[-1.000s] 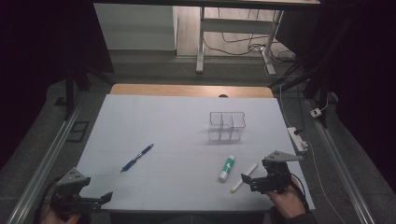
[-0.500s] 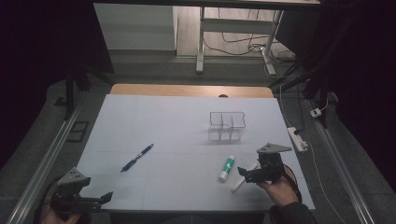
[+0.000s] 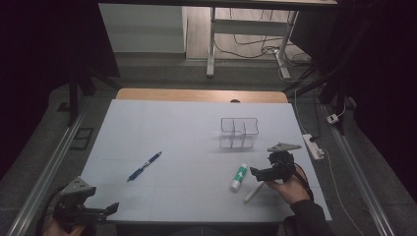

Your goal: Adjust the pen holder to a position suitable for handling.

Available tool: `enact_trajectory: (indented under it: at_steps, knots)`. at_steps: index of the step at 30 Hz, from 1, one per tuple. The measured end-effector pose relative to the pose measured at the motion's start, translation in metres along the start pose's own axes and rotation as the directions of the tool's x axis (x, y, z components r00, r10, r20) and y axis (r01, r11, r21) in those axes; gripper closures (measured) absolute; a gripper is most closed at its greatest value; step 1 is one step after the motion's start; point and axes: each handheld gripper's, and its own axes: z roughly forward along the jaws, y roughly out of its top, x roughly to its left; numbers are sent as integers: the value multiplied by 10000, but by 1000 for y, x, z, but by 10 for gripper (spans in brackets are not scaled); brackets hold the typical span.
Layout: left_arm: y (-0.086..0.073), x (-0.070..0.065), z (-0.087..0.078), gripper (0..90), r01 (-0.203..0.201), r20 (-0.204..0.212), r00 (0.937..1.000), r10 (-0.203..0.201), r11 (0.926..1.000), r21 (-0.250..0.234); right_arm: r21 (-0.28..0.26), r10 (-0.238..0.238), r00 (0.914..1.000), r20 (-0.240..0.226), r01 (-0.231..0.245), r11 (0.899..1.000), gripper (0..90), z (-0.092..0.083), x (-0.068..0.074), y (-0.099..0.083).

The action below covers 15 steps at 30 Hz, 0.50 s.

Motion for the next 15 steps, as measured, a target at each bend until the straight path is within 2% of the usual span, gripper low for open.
enact_trajectory:
  at_steps: [9,15]
  knots:
    - [0,0,0,24,18,-10,10000,-18,10000,16,67,-185,9994,280,184,9998,2,16,-7,11]
    - [0,0,0,25,-2,-39,10000,2,10000,33,9,-228,9991,369,228,9997,59,24,-13,18]
